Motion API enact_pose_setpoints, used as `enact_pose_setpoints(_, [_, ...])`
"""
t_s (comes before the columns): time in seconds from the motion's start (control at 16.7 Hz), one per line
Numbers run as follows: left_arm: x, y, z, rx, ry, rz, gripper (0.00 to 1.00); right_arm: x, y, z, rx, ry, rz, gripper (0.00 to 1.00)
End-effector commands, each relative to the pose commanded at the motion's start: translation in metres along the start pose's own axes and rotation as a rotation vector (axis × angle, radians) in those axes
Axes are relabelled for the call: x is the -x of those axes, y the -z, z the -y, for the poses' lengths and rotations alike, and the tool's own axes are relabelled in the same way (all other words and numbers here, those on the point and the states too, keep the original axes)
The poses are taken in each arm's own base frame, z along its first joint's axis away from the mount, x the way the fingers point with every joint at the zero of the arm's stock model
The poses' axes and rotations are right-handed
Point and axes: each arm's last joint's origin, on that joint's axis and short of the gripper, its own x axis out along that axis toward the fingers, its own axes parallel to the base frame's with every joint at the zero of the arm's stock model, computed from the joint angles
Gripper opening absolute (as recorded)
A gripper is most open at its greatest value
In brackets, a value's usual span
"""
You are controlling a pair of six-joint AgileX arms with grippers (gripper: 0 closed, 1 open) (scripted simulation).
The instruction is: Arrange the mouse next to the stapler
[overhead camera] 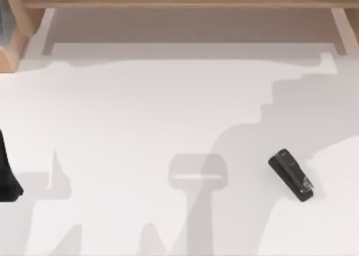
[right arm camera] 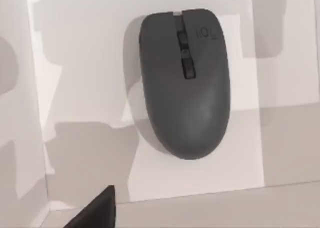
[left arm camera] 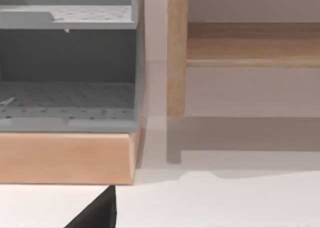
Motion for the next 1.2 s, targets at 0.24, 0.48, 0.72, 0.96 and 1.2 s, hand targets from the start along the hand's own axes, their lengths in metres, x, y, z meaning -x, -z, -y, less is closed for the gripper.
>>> enact_pose_setpoints(0.24, [0.0,0.0,0.0,0.0,0.0,0.0,1.0,-0.08,-0.023,0.005,0.073,-0.071,-0.151,1.0])
enact_pose_setpoints(0.48, [0.0,0.0,0.0,0.0,0.0,0.0,1.0,-0.122,-0.026,0.002,0.121,-0.114,-0.217,1.0])
enact_pose_setpoints(0.72, [0.0,0.0,0.0,0.0,0.0,0.0,1.0,-0.126,-0.027,0.001,0.127,-0.12,-0.223,1.0])
enact_pose_setpoints(0.96, [0.0,0.0,0.0,0.0,0.0,0.0,1.0,-0.128,-0.025,0.003,0.122,-0.118,-0.226,1.0])
enact_pose_setpoints(1.2, [0.0,0.0,0.0,0.0,0.0,0.0,1.0,-0.129,-0.025,0.003,0.126,-0.119,-0.223,1.0])
